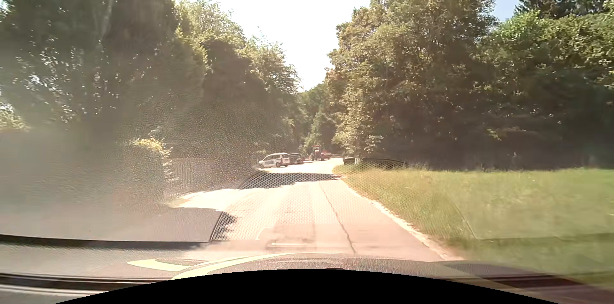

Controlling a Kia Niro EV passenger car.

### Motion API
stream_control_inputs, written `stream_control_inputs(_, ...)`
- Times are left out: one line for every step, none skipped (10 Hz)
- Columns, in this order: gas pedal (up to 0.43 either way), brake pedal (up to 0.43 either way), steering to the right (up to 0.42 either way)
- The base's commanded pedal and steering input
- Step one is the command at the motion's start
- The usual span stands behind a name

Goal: Follow the waypoints while adhering to traffic rules and regulations

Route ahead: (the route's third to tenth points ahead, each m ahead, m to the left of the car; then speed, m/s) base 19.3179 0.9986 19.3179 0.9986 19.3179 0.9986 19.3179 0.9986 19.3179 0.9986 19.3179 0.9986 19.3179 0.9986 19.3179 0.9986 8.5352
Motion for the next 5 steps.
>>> stream_control_inputs(0.028,0.0,-0.002)
stream_control_inputs(0.008,0.0,-0.002)
stream_control_inputs(0.0,0.0,-0.002)
stream_control_inputs(0.0,0.0,-0.003)
stream_control_inputs(0.0,0.0,-0.003)
